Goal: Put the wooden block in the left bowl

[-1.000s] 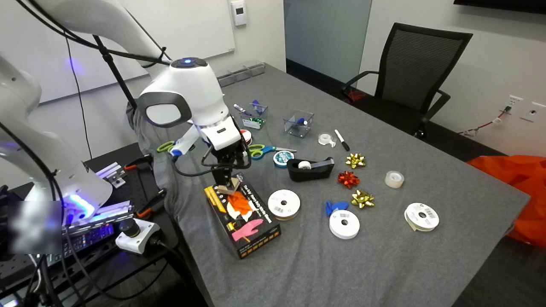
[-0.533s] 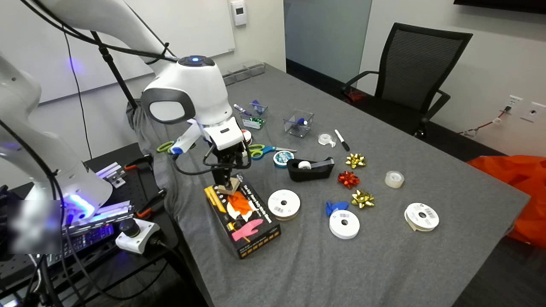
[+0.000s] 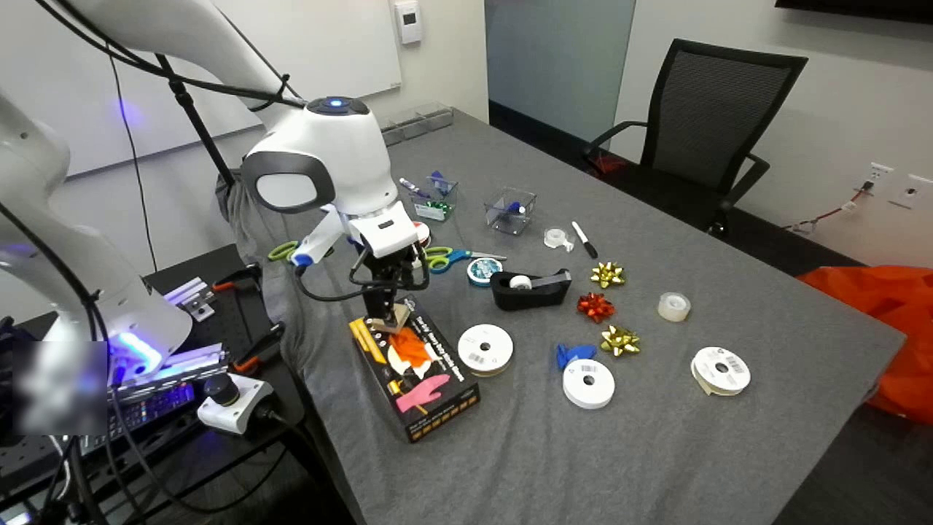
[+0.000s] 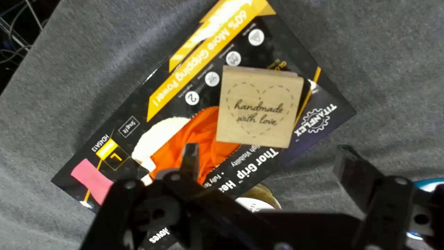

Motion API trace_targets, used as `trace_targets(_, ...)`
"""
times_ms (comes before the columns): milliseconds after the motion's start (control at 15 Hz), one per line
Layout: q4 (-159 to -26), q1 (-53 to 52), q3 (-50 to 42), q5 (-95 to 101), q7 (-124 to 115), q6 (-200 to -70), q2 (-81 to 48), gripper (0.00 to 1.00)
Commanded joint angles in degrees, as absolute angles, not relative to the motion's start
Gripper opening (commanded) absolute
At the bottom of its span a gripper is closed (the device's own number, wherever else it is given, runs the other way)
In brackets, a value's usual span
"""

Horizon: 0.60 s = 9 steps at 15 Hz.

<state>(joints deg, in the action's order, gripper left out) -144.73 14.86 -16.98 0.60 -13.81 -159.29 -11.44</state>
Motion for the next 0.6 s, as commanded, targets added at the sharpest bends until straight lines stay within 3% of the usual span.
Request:
trace_targets(0, -144.6, 14.2, -17.7, 0.6, -13.3, -159.2, -11.4, 1.00)
trace_targets(533, -145.3, 14.4, -17.9, 0.6, -13.0, -159.4, -10.7, 1.00)
